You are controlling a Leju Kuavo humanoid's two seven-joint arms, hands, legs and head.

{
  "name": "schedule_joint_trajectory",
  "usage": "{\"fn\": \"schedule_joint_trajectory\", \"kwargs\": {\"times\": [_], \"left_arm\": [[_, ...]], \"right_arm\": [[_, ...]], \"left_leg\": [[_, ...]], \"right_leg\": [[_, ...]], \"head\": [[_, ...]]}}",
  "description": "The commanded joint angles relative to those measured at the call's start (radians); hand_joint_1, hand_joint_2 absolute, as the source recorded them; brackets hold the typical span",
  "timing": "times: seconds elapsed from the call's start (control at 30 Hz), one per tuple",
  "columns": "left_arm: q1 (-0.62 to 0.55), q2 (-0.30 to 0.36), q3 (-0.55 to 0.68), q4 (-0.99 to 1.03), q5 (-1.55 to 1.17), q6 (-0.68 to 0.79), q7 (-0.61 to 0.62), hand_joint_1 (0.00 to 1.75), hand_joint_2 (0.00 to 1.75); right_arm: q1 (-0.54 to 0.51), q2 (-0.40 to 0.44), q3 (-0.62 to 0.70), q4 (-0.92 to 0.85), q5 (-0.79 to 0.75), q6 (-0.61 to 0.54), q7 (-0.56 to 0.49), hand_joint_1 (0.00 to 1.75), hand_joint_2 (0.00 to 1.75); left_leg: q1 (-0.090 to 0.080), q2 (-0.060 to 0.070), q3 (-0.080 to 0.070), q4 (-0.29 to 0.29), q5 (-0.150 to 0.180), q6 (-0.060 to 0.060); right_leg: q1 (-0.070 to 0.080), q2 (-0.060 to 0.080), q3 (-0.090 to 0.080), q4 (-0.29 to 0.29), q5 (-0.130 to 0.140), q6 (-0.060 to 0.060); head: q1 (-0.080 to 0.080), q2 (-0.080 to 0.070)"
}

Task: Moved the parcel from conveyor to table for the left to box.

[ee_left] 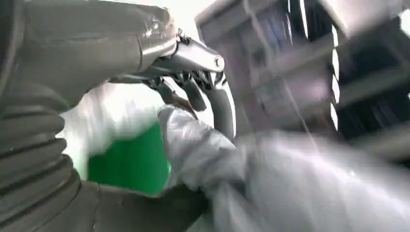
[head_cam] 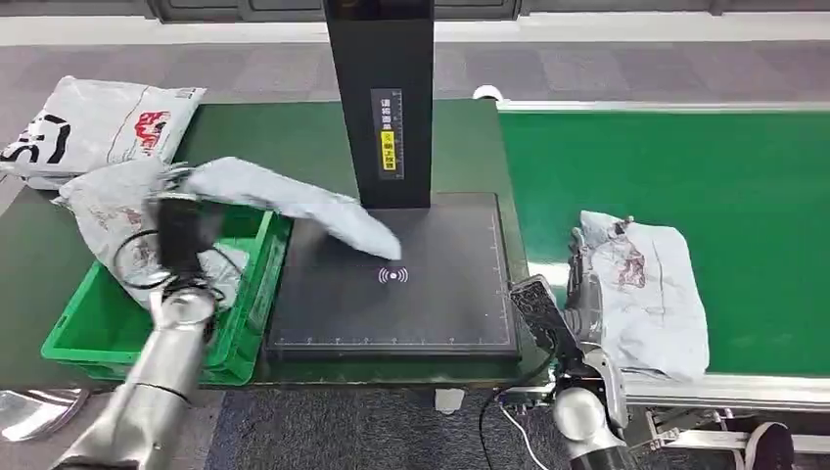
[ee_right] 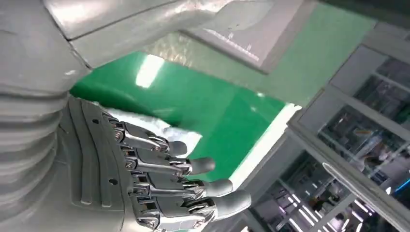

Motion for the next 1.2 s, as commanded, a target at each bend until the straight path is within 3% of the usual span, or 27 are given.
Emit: {"fn": "schedule_joint_trajectory", "kwargs": {"times": [0.03, 0.1, 0.27, 0.3, 0.73, 0.9, 0.93, 1.0, 1.03, 1.07, 1.17, 1.2], "left_arm": [[0.038, 0.078, 0.367, 0.004, -0.070, 0.080, -0.007, 1.75, 1.75], [0.033, 0.071, 0.367, 0.006, -0.070, 0.085, -0.008, 1.75, 1.75], [0.031, 0.067, 0.364, 0.007, -0.073, 0.089, -0.009, 1.75, 1.75], [0.005, 0.049, 0.442, 0.025, -0.167, 0.113, 0.000, 1.75, 1.75], [-0.007, 0.066, 0.470, 0.053, -0.189, 0.113, 0.001, 1.75, 1.75], [-0.016, 0.107, 0.463, 0.085, -0.130, 0.099, 0.008, 1.75, 1.75], [-0.033, 0.148, 0.416, 0.172, -0.313, 0.108, 0.139, 1.75, 1.75], [-0.067, 0.150, 0.471, 0.215, -0.283, 0.113, 0.071, 1.75, 1.75], [-0.069, 0.134, 0.489, 0.187, -0.198, 0.063, 0.008, 0.31, 1.75], [-0.063, 0.128, 0.485, 0.179, -0.175, 0.036, -0.004, 0.00, 1.75], [0.003, 0.049, 0.397, 0.018, -0.061, -0.105, -0.027, 0.00, 1.75], [0.031, 0.023, 0.321, -0.030, 0.004, -0.246, -0.001, 0.00, 1.75]], "right_arm": [[0.033, -0.018, -0.083, -0.052, 0.000, 0.012, 0.005, 0.00, 1.75], [0.029, -0.017, -0.083, -0.050, 0.001, 0.013, 0.005, 0.00, 1.75], [0.027, -0.016, -0.083, -0.049, 0.001, 0.014, 0.005, 0.00, 1.75], [0.027, -0.011, -0.093, -0.049, 0.004, 0.014, 0.006, 0.00, 1.75], [0.032, -0.009, -0.102, -0.058, 0.009, 0.018, 0.006, 0.00, 1.75], [0.063, -0.005, -0.113, -0.081, 0.013, 0.021, -0.003, 0.00, 1.75], [0.056, 0.000, -0.119, -0.081, 0.013, 0.021, -0.003, 0.00, 1.75], [0.051, 0.001, -0.123, -0.085, 0.019, 0.031, 0.002, 0.00, 1.75], [0.052, 0.000, -0.124, -0.085, 0.018, 0.031, 0.002, 0.00, 1.75], [0.055, -0.002, -0.124, -0.084, 0.019, 0.030, 0.000, 0.00, 1.75], [0.066, 0.000, -0.129, -0.071, 0.011, 0.030, -0.009, 0.00, 1.75], [0.065, 0.004, -0.133, -0.071, 0.009, 0.025, -0.013, 0.00, 1.75]], "left_leg": [[0.001, -0.003, 0.001, -0.001, 0.000, 0.000], [0.002, -0.009, 0.003, -0.001, -0.001, 0.000], [0.002, -0.009, 0.001, -0.001, -0.001, -0.002], [0.002, -0.011, 0.003, -0.002, -0.001, -0.001], [0.002, -0.011, 0.002, -0.001, -0.001, -0.002], [0.002, -0.011, 0.003, -0.002, -0.001, -0.002], [0.002, -0.011, 0.002, -0.002, -0.001, -0.002], [0.002, -0.012, 0.003, -0.002, -0.001, -0.002], [0.002, -0.011, 0.001, -0.001, -0.001, -0.002], [0.003, -0.012, 0.003, -0.002, -0.001, -0.002], [0.002, -0.012, 0.001, -0.001, -0.001, -0.002], [0.002, -0.013, 0.003, -0.002, -0.001, -0.001]], "right_leg": [[0.002, -0.002, 0.003, -0.001, -0.003, -0.002], [0.004, -0.010, 0.006, -0.001, -0.007, -0.004], [0.004, -0.009, 0.004, 0.000, -0.006, -0.004], [0.004, -0.011, 0.007, -0.001, -0.006, -0.004], [0.004, -0.011, 0.005, -0.001, -0.006, -0.004], [0.005, -0.012, 0.007, -0.002, -0.007, -0.005], [0.005, -0.012, 0.006, -0.001, -0.007, -0.005], [0.004, -0.012, 0.006, -0.001, -0.007, -0.005], [0.004, -0.011, 0.004, 0.000, -0.006, -0.005], [0.005, -0.012, 0.006, -0.001, -0.007, -0.005], [0.004, -0.013, 0.005, -0.001, -0.006, -0.004], [0.004, -0.014, 0.007, -0.002, -0.007, -0.004]], "head": [[0.001, 0.000], [0.000, 0.000], [0.001, 0.000], [0.001, 0.000], [0.001, 0.000], [0.001, 0.000], [0.001, 0.000], [0.000, 0.000], [0.001, 0.000], [0.001, 0.000], [0.001, 0.000], [0.001, 0.000]]}}
